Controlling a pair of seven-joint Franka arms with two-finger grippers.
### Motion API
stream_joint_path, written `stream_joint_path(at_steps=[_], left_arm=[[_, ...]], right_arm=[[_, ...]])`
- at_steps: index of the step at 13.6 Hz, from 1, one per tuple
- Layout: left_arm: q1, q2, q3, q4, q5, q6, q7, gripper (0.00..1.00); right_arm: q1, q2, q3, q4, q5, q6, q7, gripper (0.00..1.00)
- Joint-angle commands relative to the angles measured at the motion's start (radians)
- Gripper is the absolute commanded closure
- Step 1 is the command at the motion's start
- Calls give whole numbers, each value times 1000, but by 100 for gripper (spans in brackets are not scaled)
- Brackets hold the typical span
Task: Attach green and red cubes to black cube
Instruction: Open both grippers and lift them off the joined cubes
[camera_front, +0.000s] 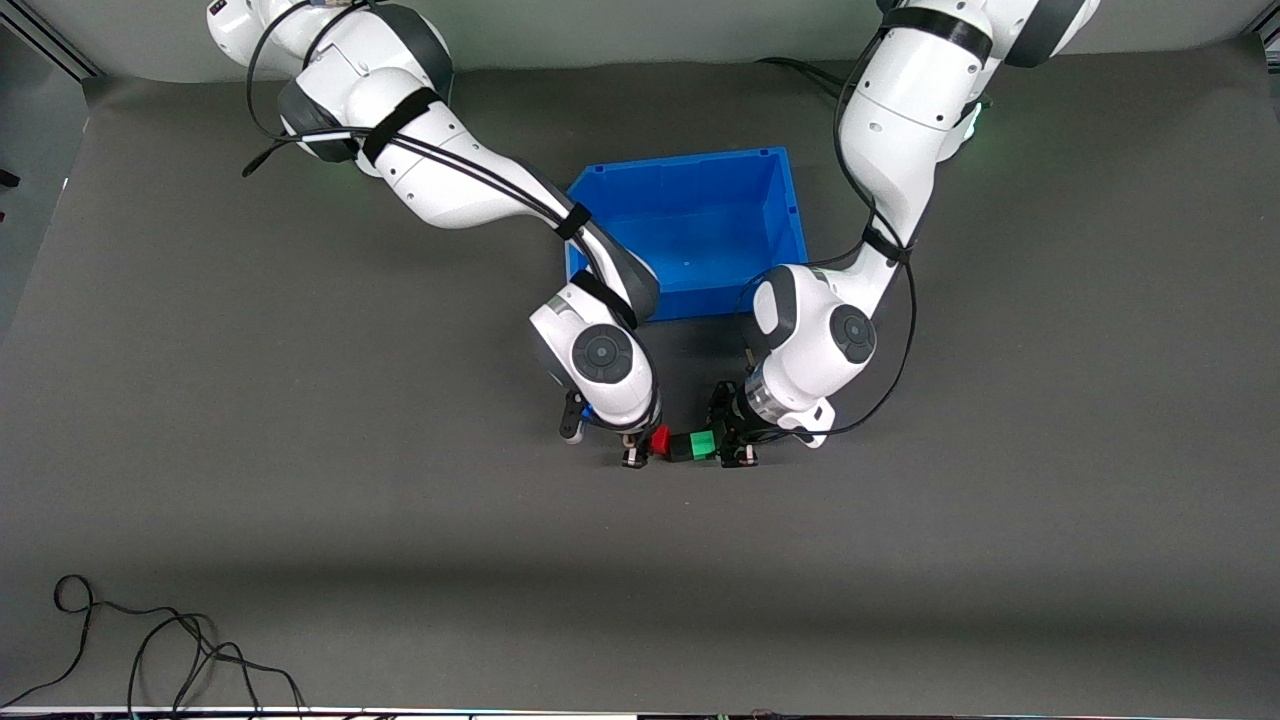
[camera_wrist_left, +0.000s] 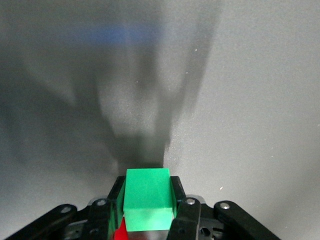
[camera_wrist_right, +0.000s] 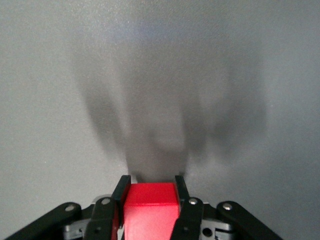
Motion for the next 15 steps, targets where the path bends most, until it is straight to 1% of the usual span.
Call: stream_joint_path(at_steps=[1, 3, 9, 11, 12, 13, 14, 15], left_arm=[[-23, -2, 14, 7, 8, -30, 27, 100], [-33, -4, 14, 12, 8, -40, 29, 100], [-32, -2, 14, 12, 4, -30, 19, 99], [-29, -2, 14, 12, -4, -30, 19, 99], [-29, -2, 14, 12, -6, -30, 18, 99], [-26, -2, 14, 12, -6, -30, 19, 85], [-24, -1, 15, 10, -6, -28, 19, 69], [-21, -1, 15, 9, -6, -28, 19, 73]], right_arm=[[4, 41, -8, 53, 2, 19, 32, 100], [3, 49, -11, 53, 2, 41, 29, 100], [-8, 52, -19, 53, 4, 44, 13, 100], [-16, 52, -18, 56, 5, 44, -19, 100], [-22, 52, -16, 58, 7, 44, -51, 47], [-19, 50, -16, 53, 5, 44, -84, 2], [-19, 50, -14, 53, 5, 44, -112, 0], [-19, 52, -14, 53, 5, 44, -114, 0]])
